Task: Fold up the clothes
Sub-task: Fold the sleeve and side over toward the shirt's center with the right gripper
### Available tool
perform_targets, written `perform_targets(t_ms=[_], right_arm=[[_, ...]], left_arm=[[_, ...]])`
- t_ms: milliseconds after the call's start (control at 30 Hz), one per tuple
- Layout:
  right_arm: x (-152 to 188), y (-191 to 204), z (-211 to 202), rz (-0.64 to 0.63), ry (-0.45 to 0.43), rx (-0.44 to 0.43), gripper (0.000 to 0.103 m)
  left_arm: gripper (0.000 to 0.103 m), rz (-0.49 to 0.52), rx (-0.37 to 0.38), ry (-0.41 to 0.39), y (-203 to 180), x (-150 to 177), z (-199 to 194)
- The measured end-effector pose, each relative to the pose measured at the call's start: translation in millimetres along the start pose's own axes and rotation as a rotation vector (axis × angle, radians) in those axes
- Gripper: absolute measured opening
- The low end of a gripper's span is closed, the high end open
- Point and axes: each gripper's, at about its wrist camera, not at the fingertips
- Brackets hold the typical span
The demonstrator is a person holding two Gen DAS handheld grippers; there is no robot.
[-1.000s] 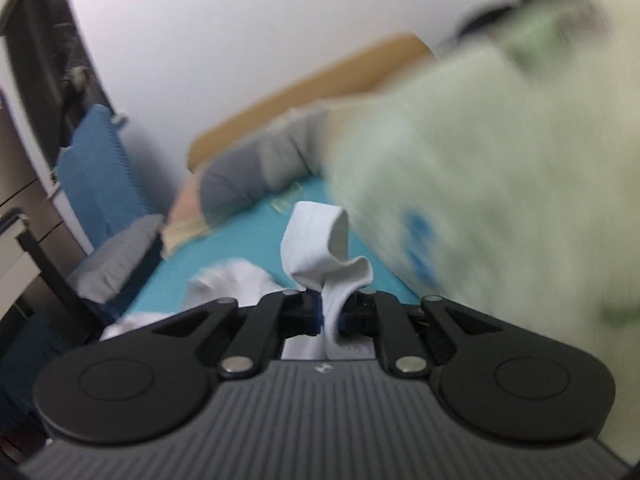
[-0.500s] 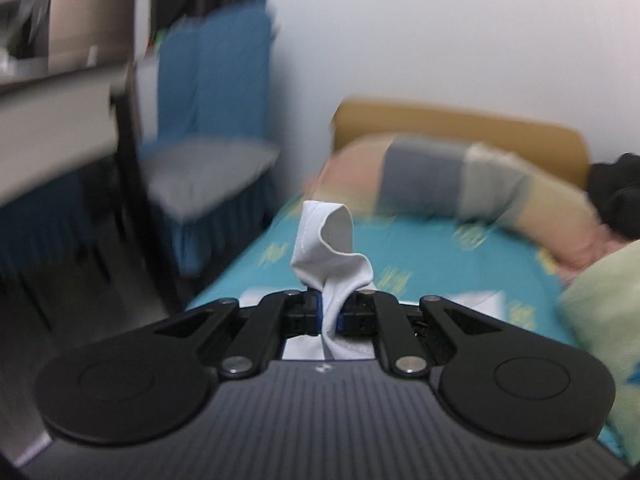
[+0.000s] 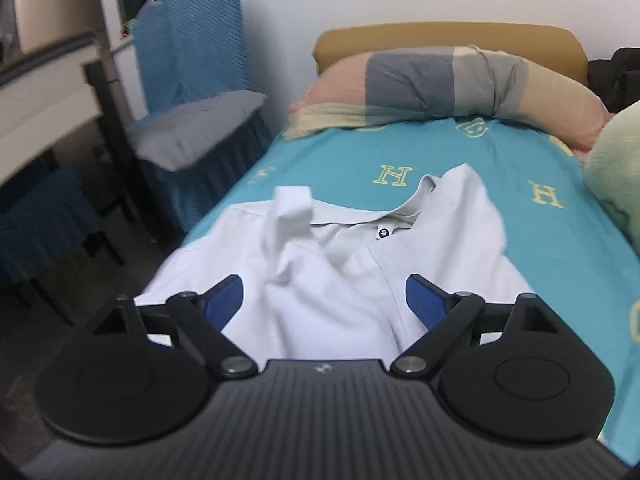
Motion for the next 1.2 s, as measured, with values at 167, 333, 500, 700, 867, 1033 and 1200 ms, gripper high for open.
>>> perform_targets(t_ms=[167, 333, 500, 700, 867, 1033, 1200], right_arm=[[-8, -4, -124, 0.034, -0.081, -0.071, 0.090], [1, -13, -232, 0.071, -0.101, -0.104, 0.090], [26, -32, -305, 0.113, -0.093, -0.064, 0.090], [50, -59, -353, 0.152, -0.134, -0.057, 0.090], [46, -67, -363, 0.161, -0.158, -0.048, 0.090], [44, -85, -364, 0.187, -0.157, -0.052, 0.090], [43, -103, -364, 0.189, -0.126, -0.049, 0.090]], left_arm=[[0.098, 0.130, 0.004, -0.030, -22, 16, -20], [0.098, 0.219, 0.002, -0.032, -45, 36, -41], [0.098, 0.331, 0.012, -0.075, -70, 47, -73], [0.099, 0.445, 0.071, -0.097, -104, 62, -113], [0.099, 0.491, 0.086, -0.109, -122, 75, -133], [0.099, 0.477, 0.091, -0.083, -132, 91, -145], [0.099, 0.503, 0.115, -0.062, -151, 105, -152]])
Point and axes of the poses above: each gripper's, at about its wrist camera, not at the fingertips, and z roughly the way its jaws point, y to its left, x to its underside, and after that the axes turned 10 degrees about -y, right-handed
